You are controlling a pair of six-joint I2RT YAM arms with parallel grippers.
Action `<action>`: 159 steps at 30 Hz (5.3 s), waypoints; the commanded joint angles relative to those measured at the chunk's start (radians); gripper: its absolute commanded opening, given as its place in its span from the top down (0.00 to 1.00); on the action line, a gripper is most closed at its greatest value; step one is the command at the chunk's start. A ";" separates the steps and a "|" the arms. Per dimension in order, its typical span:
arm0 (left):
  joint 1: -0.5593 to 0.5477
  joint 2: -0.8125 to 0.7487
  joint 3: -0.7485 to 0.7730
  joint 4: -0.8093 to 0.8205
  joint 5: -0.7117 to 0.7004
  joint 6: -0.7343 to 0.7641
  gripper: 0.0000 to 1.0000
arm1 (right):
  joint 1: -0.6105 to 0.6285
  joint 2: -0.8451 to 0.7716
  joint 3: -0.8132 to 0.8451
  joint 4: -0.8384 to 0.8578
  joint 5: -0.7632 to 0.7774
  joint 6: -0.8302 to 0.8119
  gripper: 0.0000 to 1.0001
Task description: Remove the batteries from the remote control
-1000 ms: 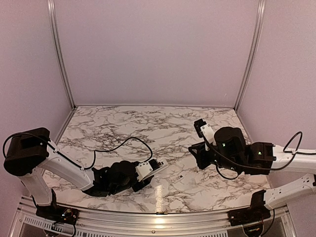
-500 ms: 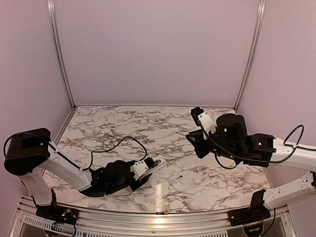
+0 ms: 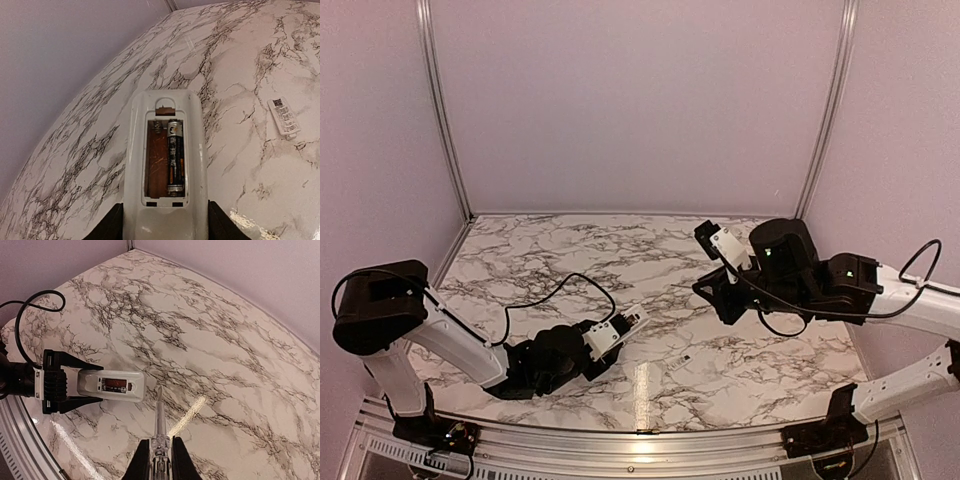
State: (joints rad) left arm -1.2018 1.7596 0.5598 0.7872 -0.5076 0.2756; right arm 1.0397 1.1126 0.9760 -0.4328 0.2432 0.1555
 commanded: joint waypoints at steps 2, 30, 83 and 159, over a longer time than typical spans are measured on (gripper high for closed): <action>0.007 -0.038 0.019 -0.055 -0.097 -0.012 1.00 | -0.003 0.028 0.036 -0.072 -0.119 -0.013 1.00; 0.015 -0.141 -0.168 0.210 -0.063 0.028 1.00 | 0.061 0.161 0.137 -0.140 -0.194 -0.075 1.00; 0.047 -0.192 -0.117 -0.007 0.033 0.000 1.00 | 0.130 0.567 0.439 -0.138 -0.011 -0.211 1.00; 0.046 -0.174 -0.085 -0.080 0.127 0.012 1.00 | 0.164 0.774 0.606 -0.410 0.067 -0.269 1.00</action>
State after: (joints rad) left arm -1.1557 1.5875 0.4370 0.6357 -0.3981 0.2783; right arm 1.1954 1.8488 1.5471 -0.7891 0.2497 -0.1093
